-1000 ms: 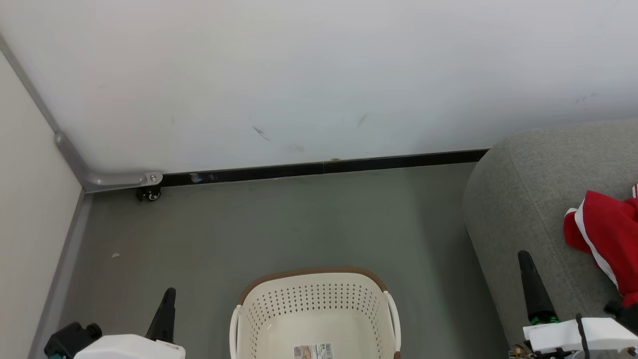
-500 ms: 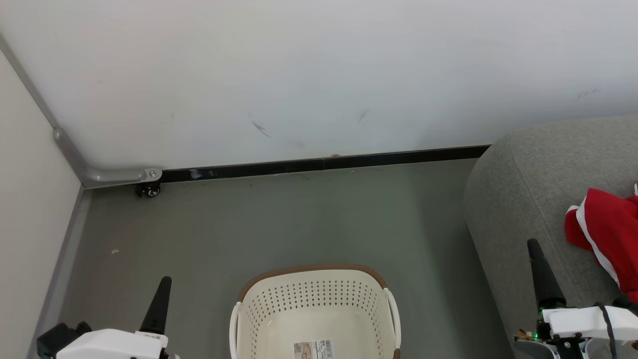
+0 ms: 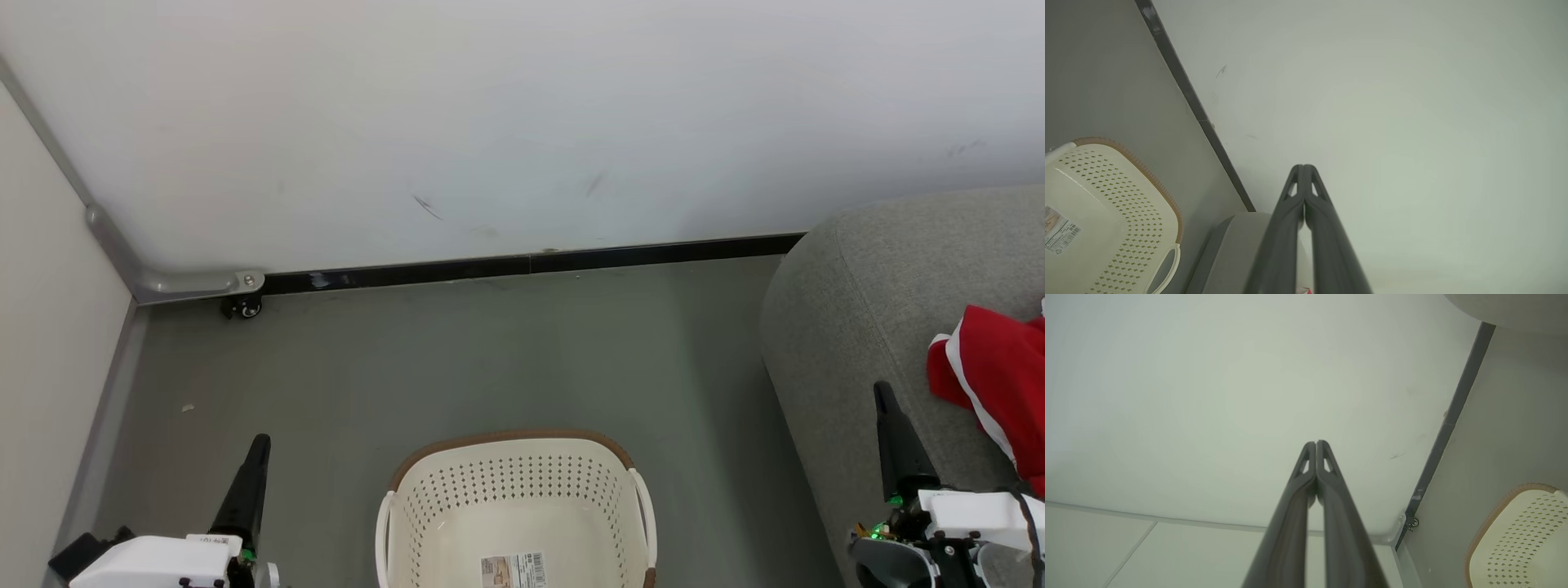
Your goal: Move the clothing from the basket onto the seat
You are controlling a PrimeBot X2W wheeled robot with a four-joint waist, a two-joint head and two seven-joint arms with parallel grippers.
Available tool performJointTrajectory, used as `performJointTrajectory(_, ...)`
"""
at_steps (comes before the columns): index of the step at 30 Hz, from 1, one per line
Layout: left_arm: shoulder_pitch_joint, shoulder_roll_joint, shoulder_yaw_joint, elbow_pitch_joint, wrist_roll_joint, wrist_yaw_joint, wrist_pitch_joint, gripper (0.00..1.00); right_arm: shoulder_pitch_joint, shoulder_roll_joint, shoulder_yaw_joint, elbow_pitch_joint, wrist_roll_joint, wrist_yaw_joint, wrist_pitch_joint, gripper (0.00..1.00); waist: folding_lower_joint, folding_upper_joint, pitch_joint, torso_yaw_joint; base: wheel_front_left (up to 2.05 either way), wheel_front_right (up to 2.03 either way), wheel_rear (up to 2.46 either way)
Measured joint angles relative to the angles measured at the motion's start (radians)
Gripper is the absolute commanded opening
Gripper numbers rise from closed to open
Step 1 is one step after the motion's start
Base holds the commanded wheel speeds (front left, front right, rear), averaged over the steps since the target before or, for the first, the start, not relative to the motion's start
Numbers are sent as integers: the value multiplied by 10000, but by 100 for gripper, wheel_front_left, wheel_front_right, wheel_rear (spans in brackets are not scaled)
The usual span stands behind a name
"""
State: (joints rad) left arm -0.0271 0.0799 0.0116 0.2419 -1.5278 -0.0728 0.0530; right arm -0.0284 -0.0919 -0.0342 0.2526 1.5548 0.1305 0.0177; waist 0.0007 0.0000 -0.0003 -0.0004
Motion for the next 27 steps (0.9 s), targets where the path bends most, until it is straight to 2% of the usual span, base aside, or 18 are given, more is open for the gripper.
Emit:
performJointTrajectory(9, -151, -173, 313, 67, -1005, -343, 251, 0, -204, -54, -100, 40, 1223, -2, 117, 0, -1, 0, 35, 2, 0, 0, 0)
performJointTrajectory(27, -177, -173, 326, 167, -1005, -416, 261, 0, -205, -54, -125, 63, 1246, -2, 119, 0, -1, 0, 34, 3, 0, 0, 0)
